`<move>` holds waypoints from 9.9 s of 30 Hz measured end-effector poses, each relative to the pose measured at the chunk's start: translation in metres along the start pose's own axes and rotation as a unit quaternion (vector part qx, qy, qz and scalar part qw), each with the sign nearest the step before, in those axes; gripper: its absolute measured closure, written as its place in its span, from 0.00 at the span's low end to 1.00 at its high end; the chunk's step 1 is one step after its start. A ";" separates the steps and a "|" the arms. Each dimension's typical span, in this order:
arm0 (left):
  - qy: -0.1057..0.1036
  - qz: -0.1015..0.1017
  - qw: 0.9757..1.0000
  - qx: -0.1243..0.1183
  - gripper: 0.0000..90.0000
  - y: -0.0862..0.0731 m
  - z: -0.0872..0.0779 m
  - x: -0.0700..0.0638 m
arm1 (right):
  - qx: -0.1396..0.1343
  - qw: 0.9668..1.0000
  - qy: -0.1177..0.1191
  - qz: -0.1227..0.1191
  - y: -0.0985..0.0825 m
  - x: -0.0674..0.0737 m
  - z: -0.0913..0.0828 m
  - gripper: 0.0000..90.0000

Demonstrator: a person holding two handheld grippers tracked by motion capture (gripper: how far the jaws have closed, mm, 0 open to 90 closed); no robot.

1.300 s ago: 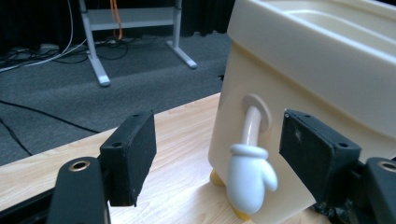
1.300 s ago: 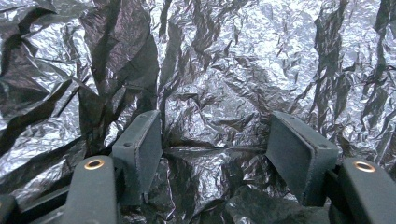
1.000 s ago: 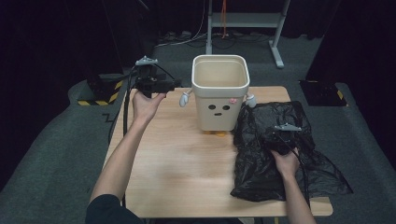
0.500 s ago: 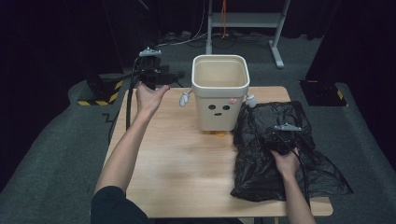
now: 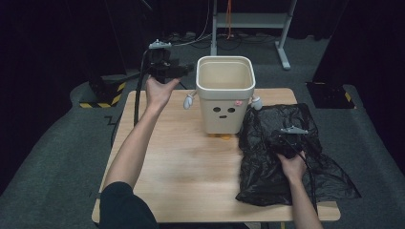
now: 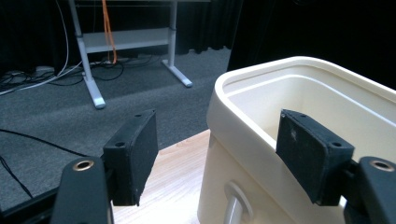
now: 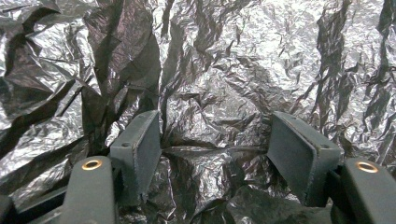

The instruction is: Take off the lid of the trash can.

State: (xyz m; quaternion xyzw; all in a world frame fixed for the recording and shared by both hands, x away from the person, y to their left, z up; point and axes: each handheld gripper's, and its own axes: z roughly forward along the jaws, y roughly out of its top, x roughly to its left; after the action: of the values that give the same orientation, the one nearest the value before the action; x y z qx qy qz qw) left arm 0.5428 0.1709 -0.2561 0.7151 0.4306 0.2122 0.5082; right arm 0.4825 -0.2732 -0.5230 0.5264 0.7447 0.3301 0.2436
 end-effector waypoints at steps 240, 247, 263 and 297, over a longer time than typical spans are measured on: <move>0.133 -0.049 0.990 0.017 0.85 -0.025 -0.074 0.065 | 0.000 1.000 0.005 -0.005 0.000 0.001 0.000 0.36; 0.141 -0.054 0.988 0.012 0.85 -0.029 -0.083 0.070 | 0.000 1.000 0.005 -0.005 0.000 0.001 0.000 0.36; 0.157 -0.077 0.985 -0.001 0.85 -0.050 -0.102 0.083 | 0.000 1.000 0.005 -0.005 0.000 0.001 0.000 0.36; 0.188 -0.090 0.978 0.018 0.85 -0.115 -0.107 0.100 | 0.000 1.000 0.005 -0.006 0.000 0.001 0.000 0.36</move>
State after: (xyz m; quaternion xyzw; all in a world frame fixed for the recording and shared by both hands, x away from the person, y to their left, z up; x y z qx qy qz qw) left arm 0.4707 0.3253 -0.3321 0.6295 0.5848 0.2882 0.4227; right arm 0.4828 -0.2723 -0.5231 0.5201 0.7490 0.3316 0.2417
